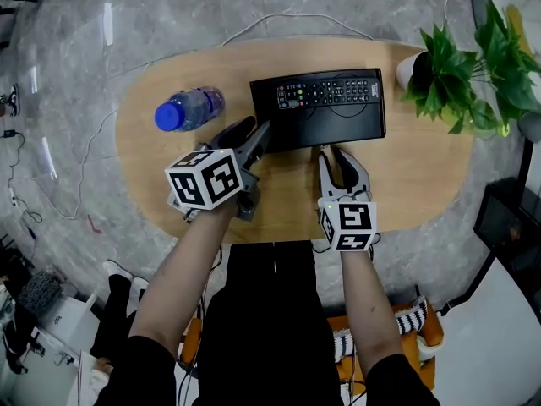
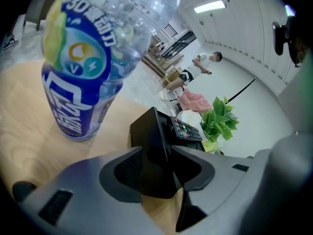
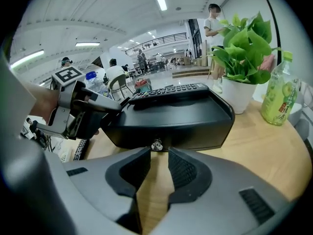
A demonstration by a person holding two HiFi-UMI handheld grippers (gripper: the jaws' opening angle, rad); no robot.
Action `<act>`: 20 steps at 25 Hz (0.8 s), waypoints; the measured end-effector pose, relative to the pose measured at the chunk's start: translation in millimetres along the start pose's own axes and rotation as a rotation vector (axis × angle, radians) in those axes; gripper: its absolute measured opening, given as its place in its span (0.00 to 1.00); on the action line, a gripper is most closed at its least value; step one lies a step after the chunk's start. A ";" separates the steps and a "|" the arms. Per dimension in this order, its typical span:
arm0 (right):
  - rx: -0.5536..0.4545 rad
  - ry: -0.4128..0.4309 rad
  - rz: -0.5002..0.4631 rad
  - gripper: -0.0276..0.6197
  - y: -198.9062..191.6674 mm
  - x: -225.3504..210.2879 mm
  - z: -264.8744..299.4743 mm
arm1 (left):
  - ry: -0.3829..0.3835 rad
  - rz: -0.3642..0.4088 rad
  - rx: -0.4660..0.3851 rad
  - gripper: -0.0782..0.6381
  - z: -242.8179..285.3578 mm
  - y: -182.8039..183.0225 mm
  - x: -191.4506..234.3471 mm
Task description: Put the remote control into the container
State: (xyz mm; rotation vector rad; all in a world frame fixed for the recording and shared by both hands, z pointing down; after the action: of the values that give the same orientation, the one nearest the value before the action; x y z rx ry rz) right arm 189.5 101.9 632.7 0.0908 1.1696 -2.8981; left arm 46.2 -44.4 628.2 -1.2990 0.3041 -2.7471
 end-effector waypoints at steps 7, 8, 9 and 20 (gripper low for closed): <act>0.021 -0.016 -0.008 0.19 3.0 1.4 14.8 | 0.004 -0.025 0.006 0.37 1.8 0.3 -0.4; 0.022 -0.020 -0.013 0.19 4.1 2.1 16.4 | 0.005 -0.028 0.005 0.37 1.9 0.1 -0.5; 0.022 -0.025 -0.018 0.19 5.2 2.6 17.7 | 0.005 -0.033 0.003 0.37 2.0 0.0 -0.4; 0.041 -0.058 -0.050 0.16 7.1 5.1 19.9 | 0.008 -0.015 -0.001 0.37 1.1 0.8 -0.6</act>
State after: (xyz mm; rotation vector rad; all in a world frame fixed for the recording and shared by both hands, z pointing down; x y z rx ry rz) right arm 183.8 83.0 641.8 -0.0215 1.1199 -2.9466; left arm 47.5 -45.2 628.3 -1.2958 0.2975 -2.7656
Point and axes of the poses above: the fingertips, and each gripper's own axes: z forward along the fingers, x to its left, y out of its top, the point moved 6 cm from there along -z, backward along the fingers, and after that the axes turned 12 degrees about -z, right-handed, at the moved point
